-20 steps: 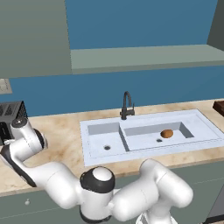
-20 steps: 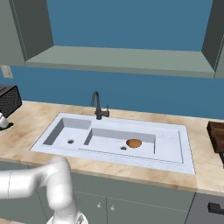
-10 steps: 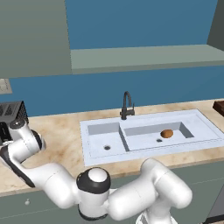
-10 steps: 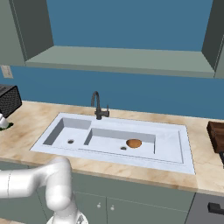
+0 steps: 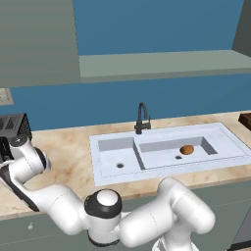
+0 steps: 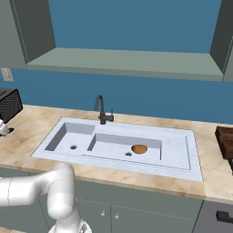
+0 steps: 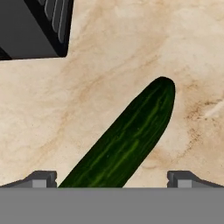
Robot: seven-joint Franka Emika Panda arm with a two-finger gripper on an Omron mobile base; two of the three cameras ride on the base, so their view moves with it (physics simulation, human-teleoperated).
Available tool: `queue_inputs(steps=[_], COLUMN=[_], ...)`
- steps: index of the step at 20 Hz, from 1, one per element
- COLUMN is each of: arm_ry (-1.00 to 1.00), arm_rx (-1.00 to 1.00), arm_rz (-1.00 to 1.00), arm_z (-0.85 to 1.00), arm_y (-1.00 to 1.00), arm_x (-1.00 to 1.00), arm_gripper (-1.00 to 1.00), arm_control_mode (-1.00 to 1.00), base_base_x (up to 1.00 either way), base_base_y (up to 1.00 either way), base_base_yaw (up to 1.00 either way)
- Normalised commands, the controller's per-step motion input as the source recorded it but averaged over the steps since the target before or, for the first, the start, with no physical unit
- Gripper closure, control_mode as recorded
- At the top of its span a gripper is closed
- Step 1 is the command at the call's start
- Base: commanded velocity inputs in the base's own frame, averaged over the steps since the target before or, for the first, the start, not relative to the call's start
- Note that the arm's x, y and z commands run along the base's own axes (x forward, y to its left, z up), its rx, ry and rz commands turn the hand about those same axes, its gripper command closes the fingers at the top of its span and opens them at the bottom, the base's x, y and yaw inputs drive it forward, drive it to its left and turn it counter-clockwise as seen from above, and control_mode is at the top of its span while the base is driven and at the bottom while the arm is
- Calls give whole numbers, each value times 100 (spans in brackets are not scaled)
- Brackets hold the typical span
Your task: Pick up all produce items and place them in the sink. Turn on the sink faucet to wash them. Then turn the sink off and put them in the tray.
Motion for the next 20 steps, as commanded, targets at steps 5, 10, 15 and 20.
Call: queue_inputs(steps=[5,10,15,20], arm_ry=[3,6,8,2], arm_rx=[0,0,0,0], arm_rz=[0,0,0,0], arm_z=[-19,-21,-23,-9], arm_y=[4,11,15,0], arm_x=[1,4,1,0], arm_gripper=[-100,-100,100,100], arm_control_mode=[-100,-100,-100,-100], base_base_x=[0,0,0,0], base_base_y=[0,0,0,0], base_base_yaw=[0,0,0,0])
